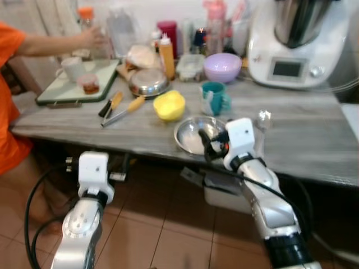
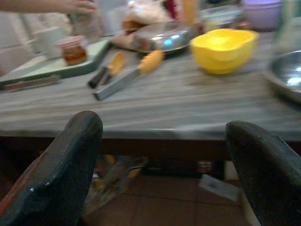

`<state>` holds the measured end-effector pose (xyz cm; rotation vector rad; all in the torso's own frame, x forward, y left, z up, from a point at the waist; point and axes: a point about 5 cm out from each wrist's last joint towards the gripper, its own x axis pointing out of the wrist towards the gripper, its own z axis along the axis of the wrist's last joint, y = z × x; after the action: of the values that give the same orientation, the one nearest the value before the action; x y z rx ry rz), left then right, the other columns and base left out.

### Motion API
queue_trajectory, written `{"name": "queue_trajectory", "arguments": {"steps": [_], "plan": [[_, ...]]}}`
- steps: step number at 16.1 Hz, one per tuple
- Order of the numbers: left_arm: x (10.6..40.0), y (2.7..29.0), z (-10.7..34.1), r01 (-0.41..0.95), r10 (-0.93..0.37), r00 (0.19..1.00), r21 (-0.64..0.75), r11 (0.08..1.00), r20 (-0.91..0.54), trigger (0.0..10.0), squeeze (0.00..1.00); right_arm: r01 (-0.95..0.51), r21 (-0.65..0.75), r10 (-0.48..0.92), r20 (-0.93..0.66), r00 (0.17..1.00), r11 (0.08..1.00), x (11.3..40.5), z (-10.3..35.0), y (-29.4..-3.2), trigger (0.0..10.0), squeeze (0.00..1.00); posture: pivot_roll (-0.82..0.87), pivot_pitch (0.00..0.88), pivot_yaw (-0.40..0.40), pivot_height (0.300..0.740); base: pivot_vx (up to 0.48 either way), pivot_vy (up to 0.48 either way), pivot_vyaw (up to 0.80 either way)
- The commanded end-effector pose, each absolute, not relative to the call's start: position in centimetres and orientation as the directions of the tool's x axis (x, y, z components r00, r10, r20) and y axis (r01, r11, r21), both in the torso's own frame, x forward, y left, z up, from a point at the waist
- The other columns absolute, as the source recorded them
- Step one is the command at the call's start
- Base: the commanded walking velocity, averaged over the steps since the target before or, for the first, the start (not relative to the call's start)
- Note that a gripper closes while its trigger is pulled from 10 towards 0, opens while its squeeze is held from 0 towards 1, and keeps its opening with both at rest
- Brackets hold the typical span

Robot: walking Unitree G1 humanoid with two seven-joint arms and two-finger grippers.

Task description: Setting the table

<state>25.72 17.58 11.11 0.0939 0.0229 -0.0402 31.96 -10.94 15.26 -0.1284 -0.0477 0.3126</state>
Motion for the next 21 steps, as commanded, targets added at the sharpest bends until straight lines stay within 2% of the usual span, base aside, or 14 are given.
{"name": "queue_trajectory", "arguments": {"steps": [1,11,14,16,21], "plan": [[26.0,18.0,11.7,0.031,-0.030,1.000,0.118,0.993,-0.006,10.0,0.00,-0.304,-0.126,0.311,0.035,0.950,0.944,32.0,15.5,-10.6,10.0,0.00,-0.17,0.000,0.094,0.740,-0.285,0.000,0.00],[25.1,18.9,9.7,0.021,-0.012,0.998,0.143,0.989,-0.063,10.0,0.00,-0.315,-0.137,0.320,0.017,0.947,0.939,32.3,14.6,-10.3,10.0,0.00,-0.15,0.000,0.075,0.740,-0.252,0.000,0.00],[24.0,19.9,7.2,-0.002,0.024,0.990,0.160,0.987,-0.140,10.0,0.00,-0.324,-0.129,0.325,-0.014,0.946,0.937,32.4,13.7,-10.4,10.0,0.00,-0.14,0.000,0.056,0.740,0.000,0.000,0.00],[22.7,21.6,4.2,-0.091,0.121,0.963,0.129,0.987,-0.239,10.0,0.00,-0.348,-0.142,0.344,-0.054,0.937,0.927,32.4,12.2,-10.5,10.0,0.00,-0.13,0.000,0.048,0.740,0.000,0.000,0.00],[20.2,23.8,-1.5,-0.119,0.201,0.885,0.212,0.970,-0.420,10.0,0.00,-0.316,-0.050,0.292,-0.265,0.919,0.948,31.9,5.9,-11.9,10.0,0.00,-0.11,0.000,0.037,0.740,0.000,0.000,0.00]]}}
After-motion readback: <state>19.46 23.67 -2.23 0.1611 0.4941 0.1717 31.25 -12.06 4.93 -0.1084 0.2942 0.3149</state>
